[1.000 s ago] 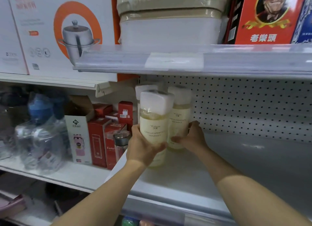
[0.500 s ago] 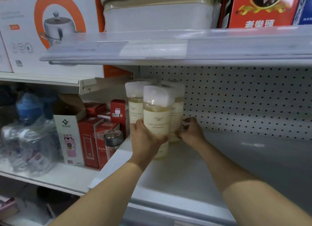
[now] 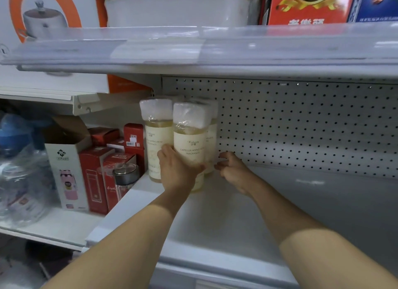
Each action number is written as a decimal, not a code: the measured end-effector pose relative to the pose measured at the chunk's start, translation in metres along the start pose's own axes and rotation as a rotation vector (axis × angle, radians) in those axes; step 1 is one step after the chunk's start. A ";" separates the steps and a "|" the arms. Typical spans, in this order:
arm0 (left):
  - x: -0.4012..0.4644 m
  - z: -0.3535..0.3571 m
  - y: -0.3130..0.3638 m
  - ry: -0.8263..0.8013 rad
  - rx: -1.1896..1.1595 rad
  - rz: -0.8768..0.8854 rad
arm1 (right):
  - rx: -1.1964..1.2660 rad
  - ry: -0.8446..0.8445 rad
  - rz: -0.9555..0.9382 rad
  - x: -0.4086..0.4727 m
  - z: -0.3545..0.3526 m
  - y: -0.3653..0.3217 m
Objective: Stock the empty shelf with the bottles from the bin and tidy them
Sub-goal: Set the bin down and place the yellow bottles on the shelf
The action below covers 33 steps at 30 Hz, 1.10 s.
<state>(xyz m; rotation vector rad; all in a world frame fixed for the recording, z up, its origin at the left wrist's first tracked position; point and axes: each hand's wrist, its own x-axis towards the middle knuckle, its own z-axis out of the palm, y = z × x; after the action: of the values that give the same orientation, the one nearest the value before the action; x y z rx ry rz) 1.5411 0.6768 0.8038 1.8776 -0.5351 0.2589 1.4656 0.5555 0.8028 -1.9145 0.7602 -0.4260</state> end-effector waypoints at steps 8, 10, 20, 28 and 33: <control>-0.002 0.007 0.011 0.026 0.100 -0.035 | -0.061 -0.004 -0.028 -0.019 -0.012 0.000; -0.002 0.011 0.013 0.035 0.123 -0.058 | -0.072 -0.006 -0.020 -0.022 -0.013 0.005; 0.004 0.019 0.020 0.020 0.250 -0.127 | -0.103 -0.001 -0.011 -0.030 -0.024 0.011; -0.008 0.000 0.004 -0.111 0.250 -0.068 | -0.111 -0.037 -0.033 -0.048 -0.025 0.008; -0.025 -0.036 -0.004 -0.221 0.409 -0.006 | -0.148 -0.093 -0.098 -0.074 -0.018 0.007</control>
<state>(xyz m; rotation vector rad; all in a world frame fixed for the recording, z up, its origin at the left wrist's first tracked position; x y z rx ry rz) 1.5238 0.7177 0.8031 2.3218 -0.6629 0.1643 1.3983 0.5907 0.8064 -2.1011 0.6544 -0.3456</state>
